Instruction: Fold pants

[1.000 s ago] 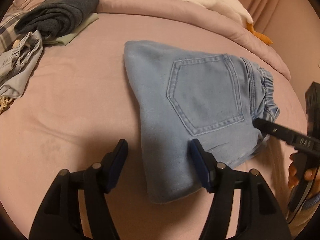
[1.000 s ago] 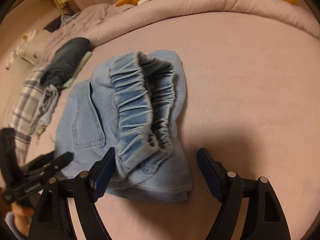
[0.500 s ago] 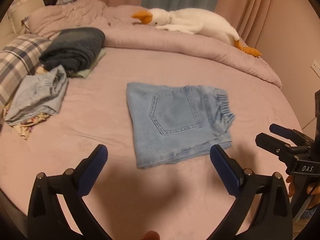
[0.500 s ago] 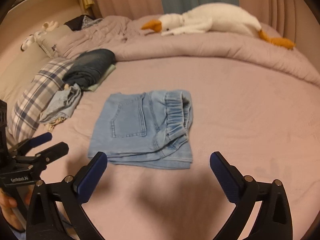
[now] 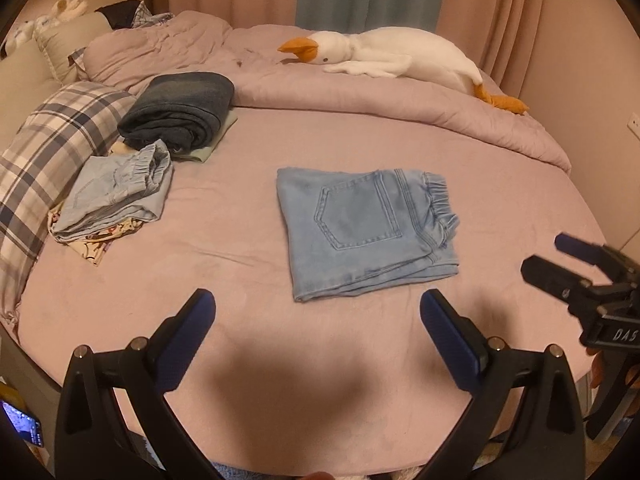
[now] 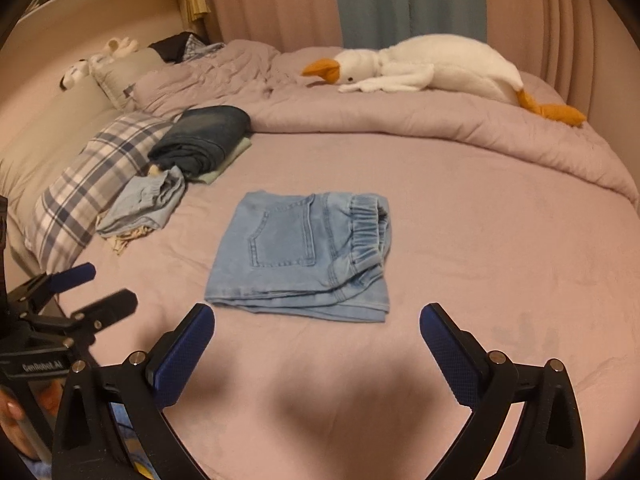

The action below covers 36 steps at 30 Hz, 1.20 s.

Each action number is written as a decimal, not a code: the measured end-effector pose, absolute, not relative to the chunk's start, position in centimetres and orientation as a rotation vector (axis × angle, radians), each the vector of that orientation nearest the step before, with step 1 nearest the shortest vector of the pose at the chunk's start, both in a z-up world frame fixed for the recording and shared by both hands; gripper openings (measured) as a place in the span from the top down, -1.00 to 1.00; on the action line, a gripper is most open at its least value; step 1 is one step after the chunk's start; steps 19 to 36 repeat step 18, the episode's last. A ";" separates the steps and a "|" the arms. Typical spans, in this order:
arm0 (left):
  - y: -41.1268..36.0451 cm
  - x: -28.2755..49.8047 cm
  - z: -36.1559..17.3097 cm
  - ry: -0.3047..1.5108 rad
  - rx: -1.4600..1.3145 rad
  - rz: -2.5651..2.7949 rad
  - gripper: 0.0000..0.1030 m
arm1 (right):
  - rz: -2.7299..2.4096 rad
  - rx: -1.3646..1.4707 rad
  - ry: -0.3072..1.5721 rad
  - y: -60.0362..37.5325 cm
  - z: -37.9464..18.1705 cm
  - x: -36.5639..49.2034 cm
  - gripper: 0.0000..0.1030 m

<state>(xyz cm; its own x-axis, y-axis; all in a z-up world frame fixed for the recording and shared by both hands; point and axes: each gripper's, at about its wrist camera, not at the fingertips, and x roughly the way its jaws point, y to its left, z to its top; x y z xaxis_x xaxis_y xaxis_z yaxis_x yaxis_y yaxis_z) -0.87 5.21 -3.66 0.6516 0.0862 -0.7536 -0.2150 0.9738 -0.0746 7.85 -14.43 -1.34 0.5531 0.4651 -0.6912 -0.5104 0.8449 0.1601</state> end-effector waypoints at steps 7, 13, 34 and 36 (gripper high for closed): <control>4.3 -1.4 -3.2 0.830 -0.139 0.157 -0.99 | 0.578 -0.059 0.790 -14.5 -1.0 7.6 -0.97; 3.8 -1.6 -3.0 0.826 -0.137 0.149 -0.99 | 0.570 -0.042 0.793 -14.5 -1.0 7.4 -0.97; 3.7 -1.5 -2.9 0.824 -0.137 0.147 -0.99 | 0.571 -0.035 0.786 -14.5 -0.7 7.1 -0.97; 3.7 -1.5 -2.9 0.824 -0.137 0.147 -0.99 | 0.571 -0.035 0.786 -14.5 -0.7 7.1 -0.97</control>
